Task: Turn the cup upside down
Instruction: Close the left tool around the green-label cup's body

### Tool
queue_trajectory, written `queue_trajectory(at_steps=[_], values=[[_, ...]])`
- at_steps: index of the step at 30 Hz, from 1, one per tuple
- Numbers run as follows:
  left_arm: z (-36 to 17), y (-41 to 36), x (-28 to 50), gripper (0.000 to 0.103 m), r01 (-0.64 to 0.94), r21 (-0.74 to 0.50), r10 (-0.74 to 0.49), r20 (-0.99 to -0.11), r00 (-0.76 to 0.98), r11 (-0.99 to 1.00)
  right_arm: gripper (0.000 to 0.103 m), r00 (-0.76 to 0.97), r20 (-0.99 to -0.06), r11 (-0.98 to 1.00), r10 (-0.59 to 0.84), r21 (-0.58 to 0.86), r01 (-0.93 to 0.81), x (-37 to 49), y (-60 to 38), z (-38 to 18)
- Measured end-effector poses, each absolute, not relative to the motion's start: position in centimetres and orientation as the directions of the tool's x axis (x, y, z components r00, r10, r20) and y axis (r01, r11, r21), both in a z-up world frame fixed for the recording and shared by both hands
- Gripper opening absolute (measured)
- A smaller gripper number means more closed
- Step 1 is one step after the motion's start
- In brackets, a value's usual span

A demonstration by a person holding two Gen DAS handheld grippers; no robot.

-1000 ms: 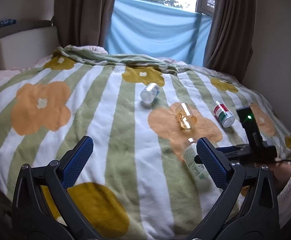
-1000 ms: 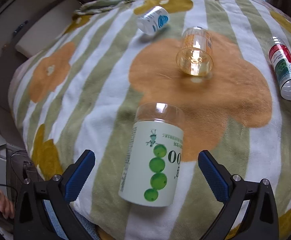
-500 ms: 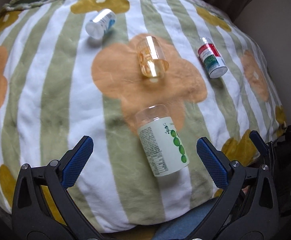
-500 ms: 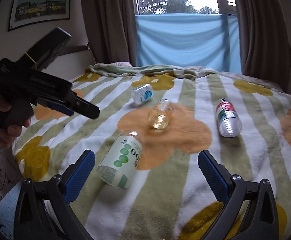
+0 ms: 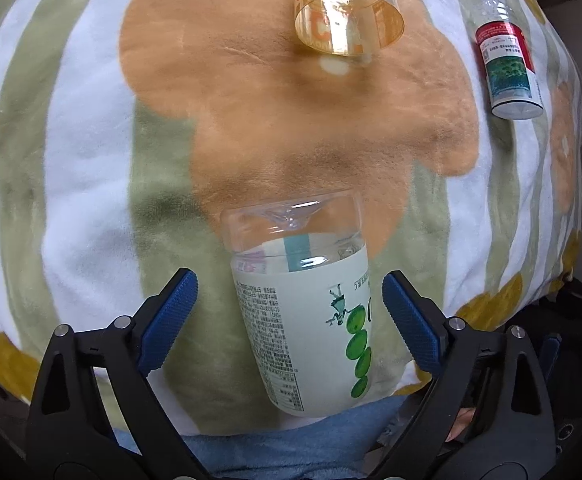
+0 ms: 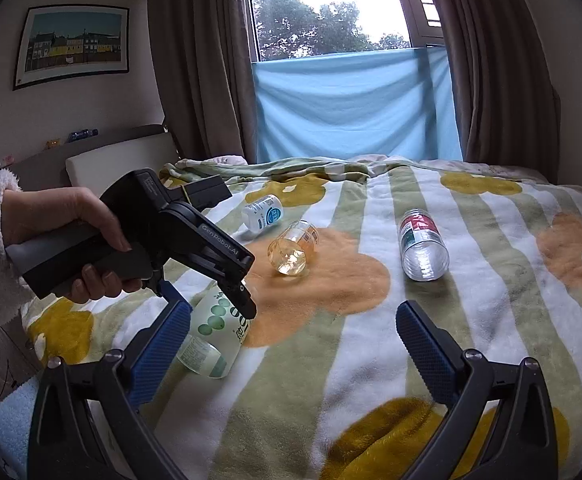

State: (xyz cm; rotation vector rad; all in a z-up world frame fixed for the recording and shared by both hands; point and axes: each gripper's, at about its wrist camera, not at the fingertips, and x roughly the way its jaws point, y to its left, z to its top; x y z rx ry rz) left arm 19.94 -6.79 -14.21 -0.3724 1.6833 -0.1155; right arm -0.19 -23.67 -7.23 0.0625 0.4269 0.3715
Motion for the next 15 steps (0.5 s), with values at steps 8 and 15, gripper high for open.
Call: queue_trajectory(at_steps=[8,15], values=[[-15.6,-7.7,19.6,0.061,-0.214,-0.308,-0.34,-0.931,-0.134,0.927,0.103,0.836,-0.388,0.92,0.389,0.205,-0.334,0.4,-24.9,-7.7],[-13.1,-8.3,17.8,0.06,-0.117,-0.316,-0.313,-0.949,0.045,0.941,0.103,0.842,-0.373,0.92,0.39,0.198,-0.339,0.0,-24.9,-7.5]])
